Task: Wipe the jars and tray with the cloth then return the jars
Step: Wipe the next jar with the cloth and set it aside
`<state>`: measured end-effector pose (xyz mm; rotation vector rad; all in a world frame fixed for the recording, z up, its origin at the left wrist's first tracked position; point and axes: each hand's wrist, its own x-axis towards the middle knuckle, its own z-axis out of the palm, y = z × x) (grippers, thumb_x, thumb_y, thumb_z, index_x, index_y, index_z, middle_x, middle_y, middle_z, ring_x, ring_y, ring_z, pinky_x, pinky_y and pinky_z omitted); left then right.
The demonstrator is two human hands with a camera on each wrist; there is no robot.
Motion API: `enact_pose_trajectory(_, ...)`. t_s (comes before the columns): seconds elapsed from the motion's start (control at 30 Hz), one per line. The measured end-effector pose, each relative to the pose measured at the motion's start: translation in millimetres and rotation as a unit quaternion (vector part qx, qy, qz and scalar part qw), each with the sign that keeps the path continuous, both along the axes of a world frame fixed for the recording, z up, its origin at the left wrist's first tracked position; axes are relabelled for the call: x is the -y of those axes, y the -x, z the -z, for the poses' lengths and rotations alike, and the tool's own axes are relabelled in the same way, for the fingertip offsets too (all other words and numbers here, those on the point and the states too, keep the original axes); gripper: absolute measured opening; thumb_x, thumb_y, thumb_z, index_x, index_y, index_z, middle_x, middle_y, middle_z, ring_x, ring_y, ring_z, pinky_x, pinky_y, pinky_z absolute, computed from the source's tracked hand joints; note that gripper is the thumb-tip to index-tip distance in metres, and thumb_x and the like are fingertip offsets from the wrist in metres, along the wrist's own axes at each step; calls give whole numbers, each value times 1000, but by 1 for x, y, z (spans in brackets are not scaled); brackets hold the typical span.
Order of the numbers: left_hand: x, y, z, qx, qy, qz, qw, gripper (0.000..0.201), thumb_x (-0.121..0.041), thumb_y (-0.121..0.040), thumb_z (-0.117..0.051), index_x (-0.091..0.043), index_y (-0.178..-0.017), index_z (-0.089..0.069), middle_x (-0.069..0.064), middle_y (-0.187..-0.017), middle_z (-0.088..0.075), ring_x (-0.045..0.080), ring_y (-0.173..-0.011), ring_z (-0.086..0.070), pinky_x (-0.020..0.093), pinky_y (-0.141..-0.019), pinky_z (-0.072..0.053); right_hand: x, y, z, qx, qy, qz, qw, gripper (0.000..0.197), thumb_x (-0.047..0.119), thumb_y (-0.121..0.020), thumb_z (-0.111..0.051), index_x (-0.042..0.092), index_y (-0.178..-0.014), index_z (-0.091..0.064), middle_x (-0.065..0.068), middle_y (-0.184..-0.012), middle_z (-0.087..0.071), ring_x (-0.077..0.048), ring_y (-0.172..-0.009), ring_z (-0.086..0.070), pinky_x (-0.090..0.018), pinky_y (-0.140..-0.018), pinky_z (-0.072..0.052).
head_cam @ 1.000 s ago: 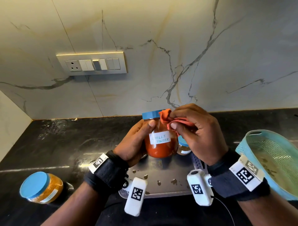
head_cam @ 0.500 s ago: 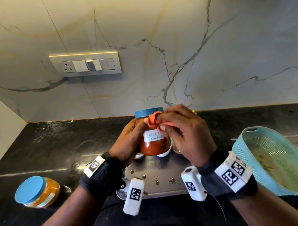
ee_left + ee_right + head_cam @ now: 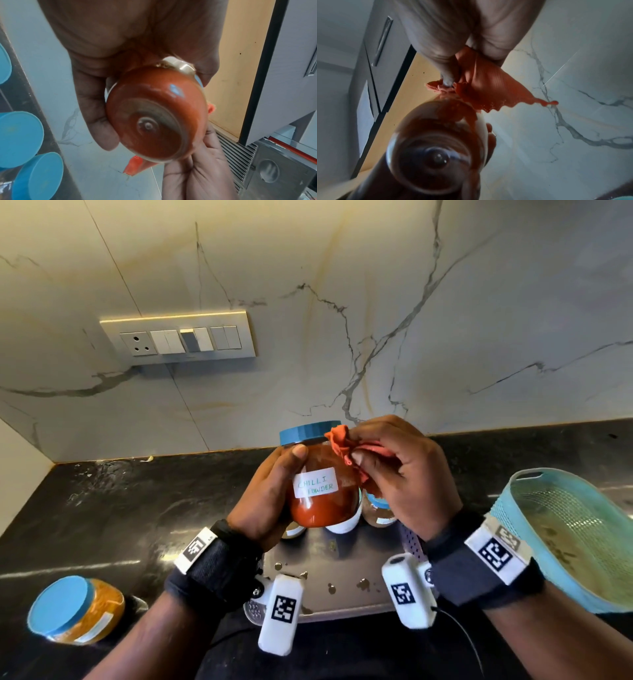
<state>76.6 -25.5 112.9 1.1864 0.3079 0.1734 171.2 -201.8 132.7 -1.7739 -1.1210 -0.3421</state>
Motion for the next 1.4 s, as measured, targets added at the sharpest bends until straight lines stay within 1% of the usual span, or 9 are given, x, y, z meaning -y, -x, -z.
enact_pose_trajectory(0.33,-8,4,-5,-1,47,10,999,94,-56,-67,-77,-7,-142,-51,32,-133,-61,44,-115,-63,50,-90,-58,14,38,27,64,21,-31,997,18,4,-91,-71,9,-108,-75,-3,-112,-67,-15,-104,-65,-32,-88,-55)
enact_pose_trajectory(0.4,-5,2,-7,1,35,14,999,108,-59,-63,-83,2,-144,-45,33,-135,-59,49,-122,-59,53,-92,-58,7,26,18,31,-12,-20,999,20,0,-89,-70,7,-107,-75,-4,-108,-67,-17,-102,-66,-32,-87,-55)
enact_pose_trajectory(0.6,-8,-1,-9,8,32,5,999,98,-55,-69,-76,2,-143,-46,33,-137,-58,52,-125,-57,69,-102,-46,-5,7,-1,-63,-50,-32,996,26,-4,-87,-70,10,-109,-72,0,-108,-71,-12,-106,-67,-33,-92,-55)
enact_pose_trajectory(0.73,-17,-1,-18,26,55,40,997,80,-56,-57,-84,-15,-124,-72,24,-125,-69,37,-109,-70,46,-86,-61,7,35,19,-11,-14,-37,999,23,-5,-87,-72,7,-107,-74,-2,-110,-66,-14,-106,-65,-29,-90,-54)
enact_pose_trajectory(0.83,-23,1,-20,27,56,69,996,93,-66,-48,-87,-20,-126,-70,21,-122,-71,34,-105,-72,41,-81,-61,10,45,28,31,-11,-53,998,21,-2,-88,-71,7,-107,-75,-4,-110,-66,-15,-104,-65,-28,-89,-54)
enact_pose_trajectory(1.0,-10,1,-17,40,51,106,992,77,-64,-53,-84,-21,-116,-78,15,-121,-74,29,-107,-73,40,-82,-60,0,16,11,-29,-65,-3,997,22,-4,-87,-70,6,-107,-72,-4,-104,-67,-16,-100,-66,-23,-89,-51)
enact_pose_trajectory(1.13,-7,-2,-16,55,64,97,992,75,-64,-52,-84,-23,-114,-79,15,-120,-74,31,-107,-73,43,-83,-61,-9,5,4,-122,-102,3,987,24,-4,-88,-70,8,-109,-71,-4,-103,-72,-15,-101,-70,-33,-89,-57)
enact_pose_trajectory(1.27,-14,-4,-18,51,95,67,992,81,-61,-54,-84,-19,-122,-73,18,-123,-72,33,-107,-72,44,-82,-61,4,30,15,-52,-66,-19,996,25,-7,-87,-71,8,-107,-74,-3,-109,-69,-19,-103,-69,-34,-88,-57)
enact_pose_trajectory(1.4,-13,-2,-11,28,118,33,992,52,-55,-84,-50,-22,-118,-74,17,-120,-73,31,-102,-73,43,-81,-62,12,38,26,21,-31,0,999,24,-1,-89,-73,10,-110,-75,-1,-113,-68,-16,-105,-67,-35,-86,-57)
